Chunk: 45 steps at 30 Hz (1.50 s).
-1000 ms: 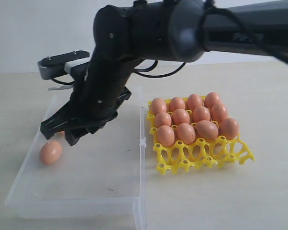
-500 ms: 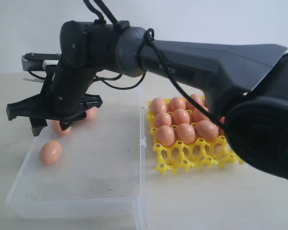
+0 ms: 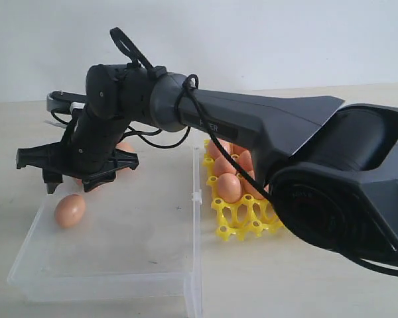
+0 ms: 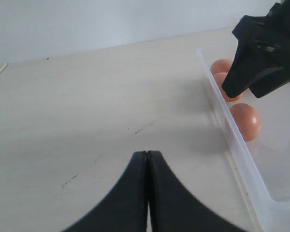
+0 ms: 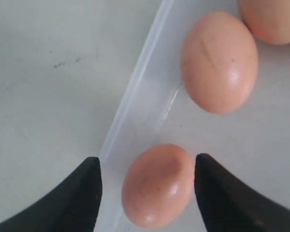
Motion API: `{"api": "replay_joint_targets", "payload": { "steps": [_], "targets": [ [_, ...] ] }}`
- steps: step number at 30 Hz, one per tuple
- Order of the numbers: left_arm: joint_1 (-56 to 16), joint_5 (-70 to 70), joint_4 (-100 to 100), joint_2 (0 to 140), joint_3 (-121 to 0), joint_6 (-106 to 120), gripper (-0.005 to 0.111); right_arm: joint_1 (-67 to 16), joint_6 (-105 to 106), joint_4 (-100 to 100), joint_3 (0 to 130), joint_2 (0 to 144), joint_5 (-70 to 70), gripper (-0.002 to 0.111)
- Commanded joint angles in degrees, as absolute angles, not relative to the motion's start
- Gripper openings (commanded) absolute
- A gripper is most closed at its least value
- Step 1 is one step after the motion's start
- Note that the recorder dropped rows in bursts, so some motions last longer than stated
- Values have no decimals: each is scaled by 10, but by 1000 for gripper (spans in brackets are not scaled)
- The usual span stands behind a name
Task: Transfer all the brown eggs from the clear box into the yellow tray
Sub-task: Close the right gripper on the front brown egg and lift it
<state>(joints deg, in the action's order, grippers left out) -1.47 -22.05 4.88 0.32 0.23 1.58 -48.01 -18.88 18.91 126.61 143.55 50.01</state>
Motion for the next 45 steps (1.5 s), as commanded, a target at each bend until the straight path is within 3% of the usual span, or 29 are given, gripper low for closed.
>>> {"api": "replay_joint_targets", "payload": {
  "steps": [1, 28, 30, 32, 34, 35, 45],
  "targets": [
    [-18, -217, 46, 0, 0, 14, 0, -475, -199, 178, 1272, 1441, 494, 56],
    [-18, -217, 46, 0, 0, 14, 0, -474, -211, 193, 1272, 1488, 524, 55],
    [-18, -217, 46, 0, 0, 14, 0, -474, -211, 193, 1272, 1488, 518, 50],
    [-18, -217, 46, 0, 0, 14, 0, -474, -186, 187, 1272, 1488, 519, 32],
    [-18, -217, 46, 0, 0, 14, 0, -474, -152, 184, 1272, 1487, 525, 6],
    [-18, -217, 46, 0, 0, 14, 0, -474, -143, 183, 1272, 1485, 528, 0],
    [-18, -217, 46, 0, 0, 14, 0, -478, -105, 156, 1272, 1457, 530, 0]
  ]
}}
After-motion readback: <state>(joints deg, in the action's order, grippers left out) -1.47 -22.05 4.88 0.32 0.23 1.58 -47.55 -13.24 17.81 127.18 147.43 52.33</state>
